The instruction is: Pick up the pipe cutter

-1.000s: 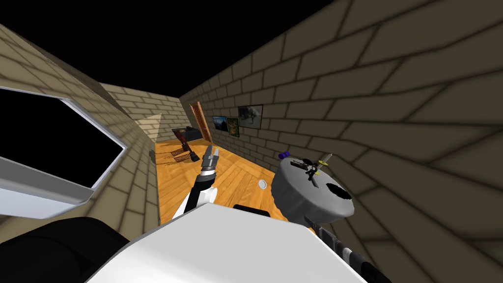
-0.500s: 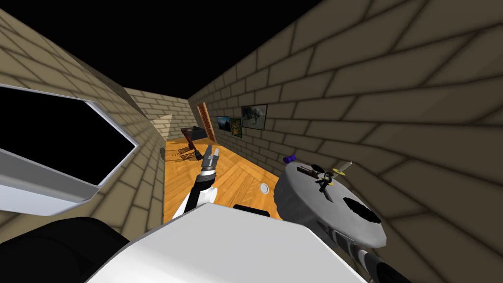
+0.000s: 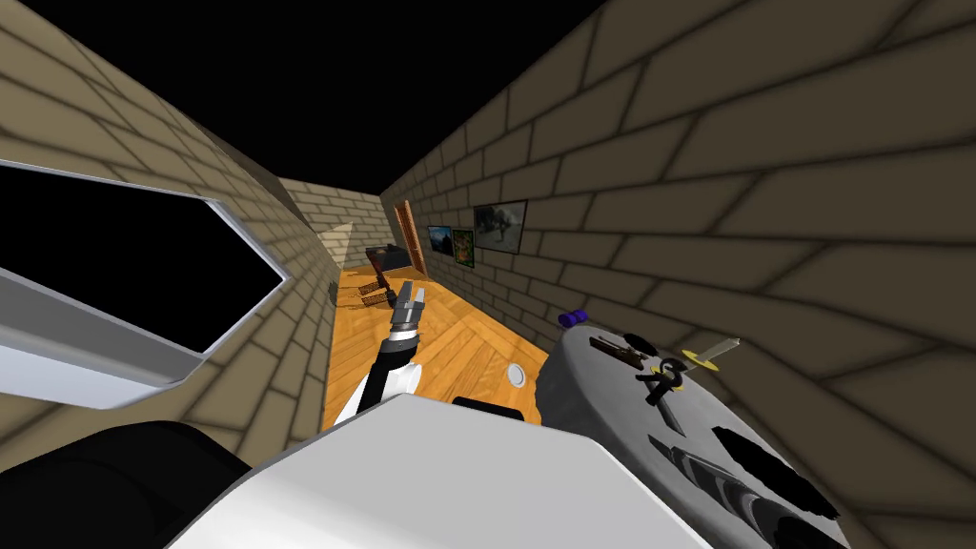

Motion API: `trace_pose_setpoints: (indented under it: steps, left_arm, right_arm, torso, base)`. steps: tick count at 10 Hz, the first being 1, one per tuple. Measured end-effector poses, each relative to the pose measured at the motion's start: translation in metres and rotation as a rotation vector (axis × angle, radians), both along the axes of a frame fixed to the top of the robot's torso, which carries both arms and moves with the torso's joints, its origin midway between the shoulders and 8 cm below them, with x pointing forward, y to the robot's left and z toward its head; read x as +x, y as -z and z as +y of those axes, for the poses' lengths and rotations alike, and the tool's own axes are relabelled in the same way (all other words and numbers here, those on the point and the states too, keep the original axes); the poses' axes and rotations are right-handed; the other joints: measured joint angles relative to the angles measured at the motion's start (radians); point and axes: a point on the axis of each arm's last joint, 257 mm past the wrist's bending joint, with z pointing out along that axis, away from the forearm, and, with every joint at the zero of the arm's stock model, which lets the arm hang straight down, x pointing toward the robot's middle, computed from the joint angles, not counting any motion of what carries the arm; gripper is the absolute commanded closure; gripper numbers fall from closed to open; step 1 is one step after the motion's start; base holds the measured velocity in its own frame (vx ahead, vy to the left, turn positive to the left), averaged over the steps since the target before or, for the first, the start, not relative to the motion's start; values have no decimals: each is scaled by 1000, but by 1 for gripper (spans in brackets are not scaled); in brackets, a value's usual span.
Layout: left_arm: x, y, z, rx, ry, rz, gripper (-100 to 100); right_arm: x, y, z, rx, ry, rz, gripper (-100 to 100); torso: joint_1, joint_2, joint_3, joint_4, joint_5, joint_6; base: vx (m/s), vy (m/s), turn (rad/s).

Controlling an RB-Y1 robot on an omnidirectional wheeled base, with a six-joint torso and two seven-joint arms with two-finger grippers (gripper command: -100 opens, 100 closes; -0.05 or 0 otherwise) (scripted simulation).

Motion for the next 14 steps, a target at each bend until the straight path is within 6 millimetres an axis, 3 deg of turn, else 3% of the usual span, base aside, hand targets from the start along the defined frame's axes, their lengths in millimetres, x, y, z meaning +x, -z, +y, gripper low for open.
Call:
trace_pose_setpoints:
  steps: [4,6,8,9,10,14]
  left_arm:
    - [0,0,0,0,0,0,0]
    - [0,0,0,0,0,0,0]
    - [0,0,0,0,0,0,0]
    - [0,0,0,0,0,0,0]
    - [0,0,0,0,0,0,0]
    - [0,0,0,0,0,0,0]
  right_arm:
    - [-1,-23,-58,-139,20,26,-100]
    - [0,-47,-89,-210,31,36,-100]
    - [0,-57,-107,-258,38,42,-100]
    - [0,-58,-108,-261,37,43,0]
    - [0,-58,-108,-260,37,42,-100]
    - [-23,-47,-111,-250,59,65,-100]
  torso:
    - [-2,2,1,0,-1,0]
    - [-4,1,0,0,-1,0]
    - [-1,3,2,1,-1,1]
    - [1,6,3,1,0,1]
    - [3,7,4,1,0,1]
    - [3,9,5,2,0,1]
  base:
    - [92,-67,109]
    - [92,-90,97]
    - [42,-31,32]
    - [6,-5,0]
    - [-10,-2,181]
    - [-18,-7,96]
